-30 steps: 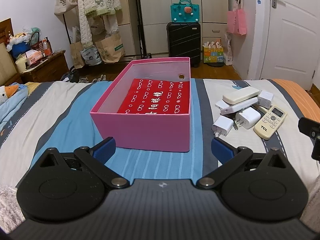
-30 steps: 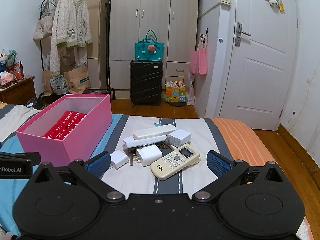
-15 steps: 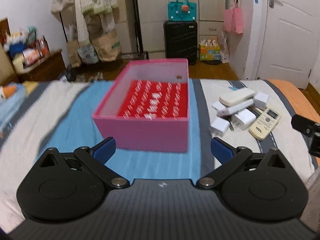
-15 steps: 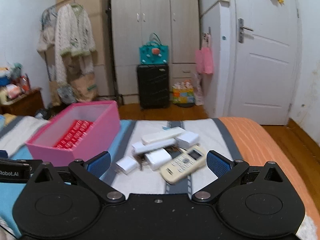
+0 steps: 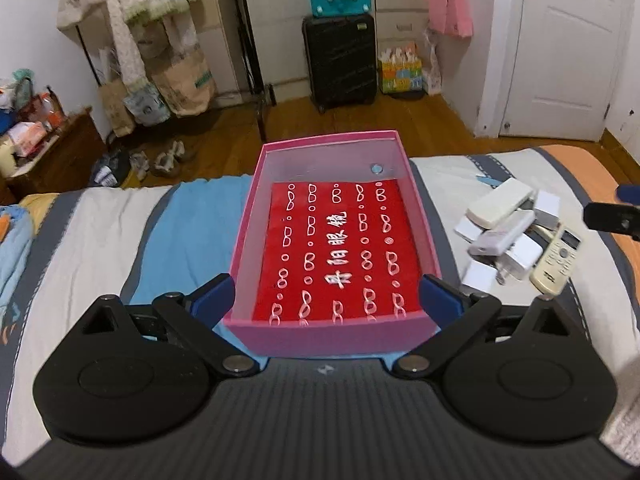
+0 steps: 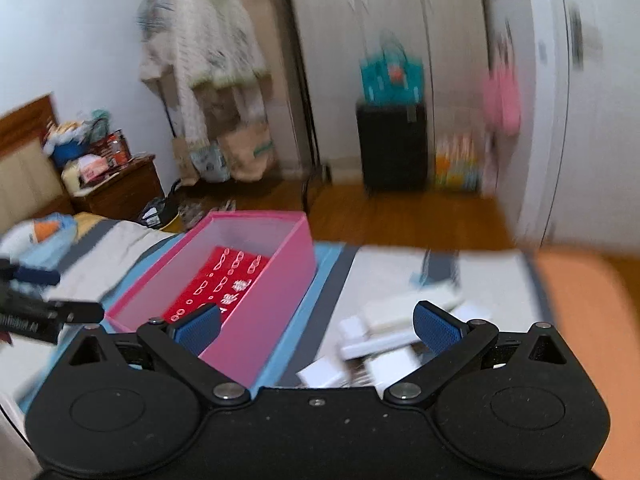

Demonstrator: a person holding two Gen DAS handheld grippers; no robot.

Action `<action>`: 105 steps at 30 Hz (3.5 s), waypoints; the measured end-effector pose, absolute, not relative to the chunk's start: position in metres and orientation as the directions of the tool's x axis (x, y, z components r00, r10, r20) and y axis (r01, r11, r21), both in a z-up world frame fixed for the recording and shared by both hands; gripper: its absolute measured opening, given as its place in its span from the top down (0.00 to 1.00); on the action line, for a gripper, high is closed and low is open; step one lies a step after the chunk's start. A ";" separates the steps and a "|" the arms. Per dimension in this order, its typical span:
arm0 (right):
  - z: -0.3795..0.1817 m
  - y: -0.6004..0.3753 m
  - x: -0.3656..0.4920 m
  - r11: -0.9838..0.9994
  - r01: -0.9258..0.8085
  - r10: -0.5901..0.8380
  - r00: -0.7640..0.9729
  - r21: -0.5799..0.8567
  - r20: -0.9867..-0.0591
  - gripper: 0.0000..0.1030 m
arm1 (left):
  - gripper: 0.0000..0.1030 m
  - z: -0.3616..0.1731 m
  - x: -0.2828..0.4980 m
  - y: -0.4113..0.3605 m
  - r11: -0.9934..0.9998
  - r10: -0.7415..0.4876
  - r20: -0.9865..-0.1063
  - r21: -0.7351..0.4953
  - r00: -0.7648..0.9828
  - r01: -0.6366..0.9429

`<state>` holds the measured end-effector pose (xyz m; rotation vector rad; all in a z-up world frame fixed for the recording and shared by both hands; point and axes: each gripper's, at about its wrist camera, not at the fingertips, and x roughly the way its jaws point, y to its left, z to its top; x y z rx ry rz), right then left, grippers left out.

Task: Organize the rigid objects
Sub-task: 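Close the left gripper on the pink box wall while the right gripper reaches the white power bank, then grasp the long white power bank with the right gripper, lower it into the pink box, release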

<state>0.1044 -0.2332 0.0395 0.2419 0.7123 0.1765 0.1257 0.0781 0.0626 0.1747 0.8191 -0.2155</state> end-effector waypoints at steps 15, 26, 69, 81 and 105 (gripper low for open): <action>-0.073 -0.276 0.205 0.865 0.282 0.199 0.567 0.415 -0.799 0.06 | 0.01 0.005 0.246 0.130 0.985 -0.002 -0.815 0.099 0.579 0.142; -0.116 -0.291 0.227 0.829 0.373 0.167 0.547 0.417 -0.821 0.29 | 0.49 -0.044 0.287 0.163 0.988 -0.135 -0.843 -0.072 0.521 0.138; -0.055 -0.257 0.178 0.868 0.125 0.221 0.769 0.480 -0.600 0.80 | 0.91 -0.074 0.287 0.175 0.952 -0.307 -0.779 -0.257 0.547 0.168; 0.019 -0.173 0.202 0.760 -0.196 0.557 0.688 0.619 -0.466 0.80 | 0.89 -0.072 0.288 0.177 0.947 -0.321 -0.780 -0.279 0.537 0.161; -0.108 -0.054 0.322 0.820 0.057 0.513 0.365 0.569 -0.777 0.66 | 0.90 -0.076 0.278 0.171 0.949 -0.310 -0.806 -0.238 0.504 0.205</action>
